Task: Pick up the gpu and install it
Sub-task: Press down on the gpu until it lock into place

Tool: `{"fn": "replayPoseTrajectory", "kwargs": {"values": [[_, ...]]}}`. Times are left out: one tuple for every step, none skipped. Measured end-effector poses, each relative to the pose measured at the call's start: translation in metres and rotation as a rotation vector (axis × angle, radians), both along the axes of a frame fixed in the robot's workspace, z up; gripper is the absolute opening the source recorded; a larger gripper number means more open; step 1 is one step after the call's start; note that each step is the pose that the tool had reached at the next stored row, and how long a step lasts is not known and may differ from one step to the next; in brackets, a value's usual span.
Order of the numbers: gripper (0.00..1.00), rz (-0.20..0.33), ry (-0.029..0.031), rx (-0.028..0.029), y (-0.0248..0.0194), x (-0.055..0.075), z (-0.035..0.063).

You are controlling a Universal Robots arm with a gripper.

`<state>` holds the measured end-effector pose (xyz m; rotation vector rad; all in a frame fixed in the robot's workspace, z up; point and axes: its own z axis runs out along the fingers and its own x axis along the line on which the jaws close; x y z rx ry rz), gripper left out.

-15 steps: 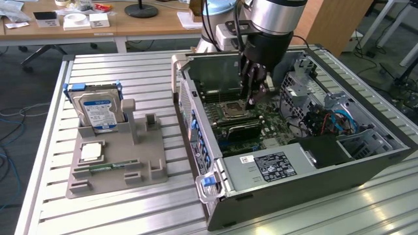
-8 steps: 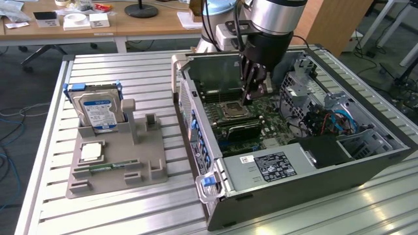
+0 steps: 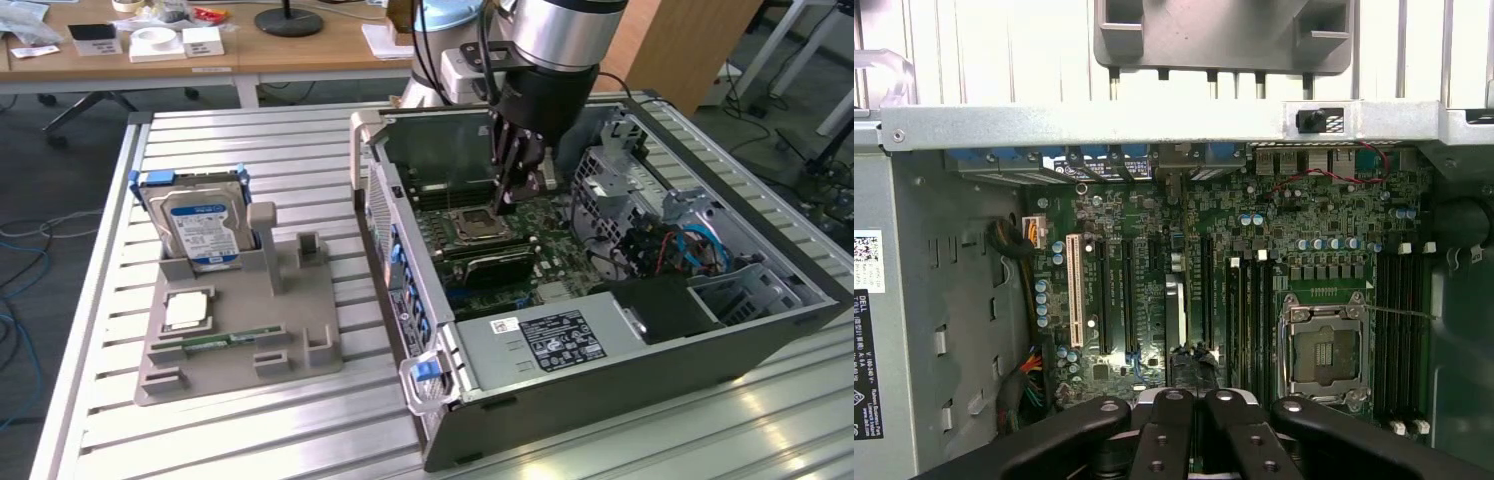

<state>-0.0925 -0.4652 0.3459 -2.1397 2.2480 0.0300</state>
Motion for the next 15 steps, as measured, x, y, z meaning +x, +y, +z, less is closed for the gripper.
{"fn": "replayPoseTrajectory", "kwargs": {"values": [[0.11,0.0,-0.0001,0.0006,0.0,0.0,-0.0004],[0.11,0.0,-0.0002,0.0008,0.0,0.0,-0.0016],[0.11,0.0,0.0,0.0004,0.0,0.0,-0.0034],[0.11,0.0,0.0001,0.0003,0.0,0.0,-0.0052],[0.11,0.0,0.0,0.0005,0.0,0.0,-0.007],[0.11,0.0,0.0,0.0005,0.0,0.0,-0.0088],[0.11,0.0,0.0,0.0005,0.0,0.0,-0.0107],[0.11,0.0,0.0,0.0004,0.0,0.0,-0.0126],[0.11,0.0,0.0,0.0005,0.0,0.0,-0.0141],[0.11,0.0,-0.0001,0.0004,0.0,0.0,-0.0147],[0.11,0.0,0.0001,0.0002,0.0,0.0,-0.0147],[0.11,0.0,0.0001,0.0003,0.0,0.0,-0.0147],[0.11,0.0,0.0001,0.0003,0.0002,0.0,-0.0148],[0.11,0.0,-0.0001,0.0005,0.0013,0.0,-0.0153],[0.11,0.0,0.0,0.0006,0.0026,0.0,-0.0158]]}}
